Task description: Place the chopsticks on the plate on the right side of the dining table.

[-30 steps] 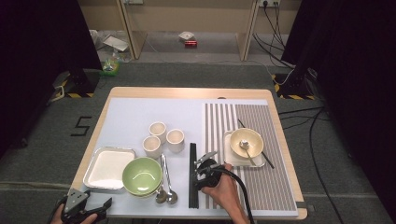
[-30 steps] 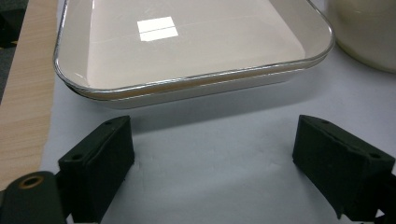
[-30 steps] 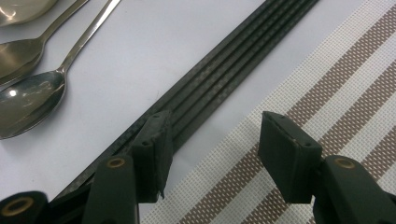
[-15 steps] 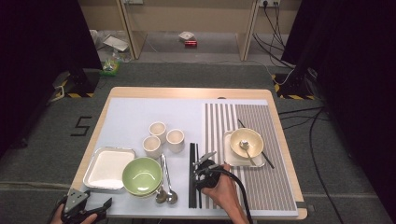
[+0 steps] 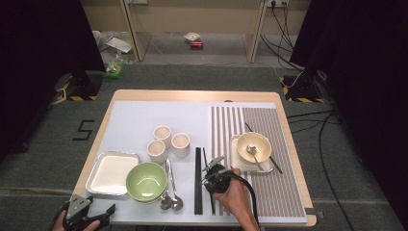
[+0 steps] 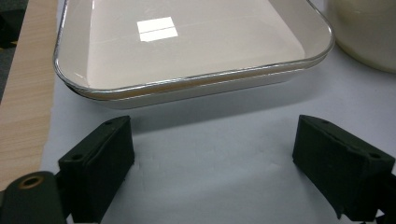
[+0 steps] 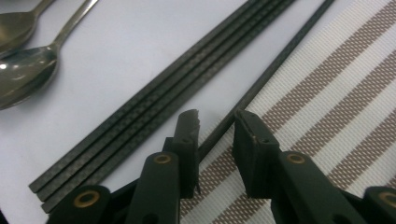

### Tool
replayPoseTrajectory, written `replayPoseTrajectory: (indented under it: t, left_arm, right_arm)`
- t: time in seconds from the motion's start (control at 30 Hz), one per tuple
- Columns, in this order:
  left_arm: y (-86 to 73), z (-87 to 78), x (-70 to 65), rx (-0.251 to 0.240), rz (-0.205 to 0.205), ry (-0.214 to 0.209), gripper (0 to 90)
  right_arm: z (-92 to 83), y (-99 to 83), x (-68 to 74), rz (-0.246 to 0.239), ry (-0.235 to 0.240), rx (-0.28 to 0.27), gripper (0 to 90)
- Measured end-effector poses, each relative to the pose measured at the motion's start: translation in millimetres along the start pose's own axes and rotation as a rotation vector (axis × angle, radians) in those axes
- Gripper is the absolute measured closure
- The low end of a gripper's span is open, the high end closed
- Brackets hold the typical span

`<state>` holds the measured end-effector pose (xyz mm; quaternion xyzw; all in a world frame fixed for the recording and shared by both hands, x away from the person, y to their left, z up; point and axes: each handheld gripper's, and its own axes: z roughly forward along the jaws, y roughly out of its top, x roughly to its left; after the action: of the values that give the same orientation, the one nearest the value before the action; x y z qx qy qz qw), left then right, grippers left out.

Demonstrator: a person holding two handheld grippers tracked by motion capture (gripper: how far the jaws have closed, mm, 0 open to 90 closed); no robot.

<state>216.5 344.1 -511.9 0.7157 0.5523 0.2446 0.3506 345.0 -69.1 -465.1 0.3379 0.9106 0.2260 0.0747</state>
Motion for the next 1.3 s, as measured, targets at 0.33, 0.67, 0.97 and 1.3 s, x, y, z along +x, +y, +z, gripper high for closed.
replayPoseTrajectory:
  t: [0.33,0.67,0.97,1.3]
  left_arm:
    - [0.1,-0.1,0.1,0.002,0.001,-0.001,11.3]
    - [-0.2,0.1,0.0,-0.003,-0.001,-0.003,11.3]
    - [-0.2,0.0,0.0,-0.003,-0.001,-0.003,11.3]
    - [-0.1,0.0,0.0,-0.001,-0.001,0.000,11.3]
  right_arm:
    - [-5.9,-6.5,-9.5,0.044,-0.010,0.016,80.4]
    - [-15.0,-20.4,-16.8,0.070,-0.034,0.037,83.1]
    - [-27.1,-40.0,-18.9,0.082,-0.056,0.069,84.0]
    - [-34.0,-36.5,-20.0,0.083,-0.059,0.064,80.5]
